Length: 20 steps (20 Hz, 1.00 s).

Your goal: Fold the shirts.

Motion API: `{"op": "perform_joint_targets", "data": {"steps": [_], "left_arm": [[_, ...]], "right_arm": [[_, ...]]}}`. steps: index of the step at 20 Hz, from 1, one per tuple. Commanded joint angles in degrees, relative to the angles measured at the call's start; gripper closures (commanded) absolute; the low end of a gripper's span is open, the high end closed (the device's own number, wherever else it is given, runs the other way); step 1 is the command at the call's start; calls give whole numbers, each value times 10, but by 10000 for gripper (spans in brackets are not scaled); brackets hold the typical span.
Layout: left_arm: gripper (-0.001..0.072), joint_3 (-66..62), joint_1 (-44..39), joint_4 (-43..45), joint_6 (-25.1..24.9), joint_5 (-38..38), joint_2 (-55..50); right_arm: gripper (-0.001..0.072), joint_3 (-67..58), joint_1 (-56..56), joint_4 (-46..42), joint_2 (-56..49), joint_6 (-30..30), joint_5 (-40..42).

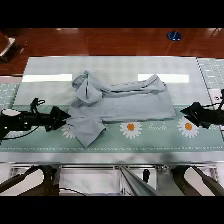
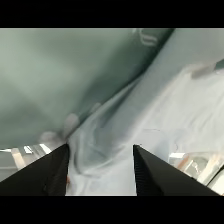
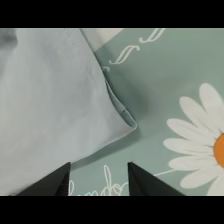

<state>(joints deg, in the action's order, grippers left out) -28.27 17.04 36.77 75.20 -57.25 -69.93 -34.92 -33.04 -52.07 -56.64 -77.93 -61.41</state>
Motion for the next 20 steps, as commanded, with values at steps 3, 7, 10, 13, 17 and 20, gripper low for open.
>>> {"op": "perform_joint_targets", "data": {"steps": [3,7,10,13,17,20], "left_arm": [[455,5,-53,-9,-1,29,-40],[689,-5,-53,-49,-41,26,-43],[689,-21,-53,-49,-41,15,-43],[689,-33,-53,-49,-41,1,-43],[689,-42,-53,-49,-41,-2,-43],[689,-44,-53,-49,-41,-3,-43]], "right_arm": [[298,3,-1,10,1,6,2],[299,3,-1,-15,1,2,4],[298,3,-1,-46,-36,-16,-10],[299,3,0,-30,-90,-15,5],[299,-3,30,23,-156,14,25],[299,-42,78,23,-200,-16,61]]}}
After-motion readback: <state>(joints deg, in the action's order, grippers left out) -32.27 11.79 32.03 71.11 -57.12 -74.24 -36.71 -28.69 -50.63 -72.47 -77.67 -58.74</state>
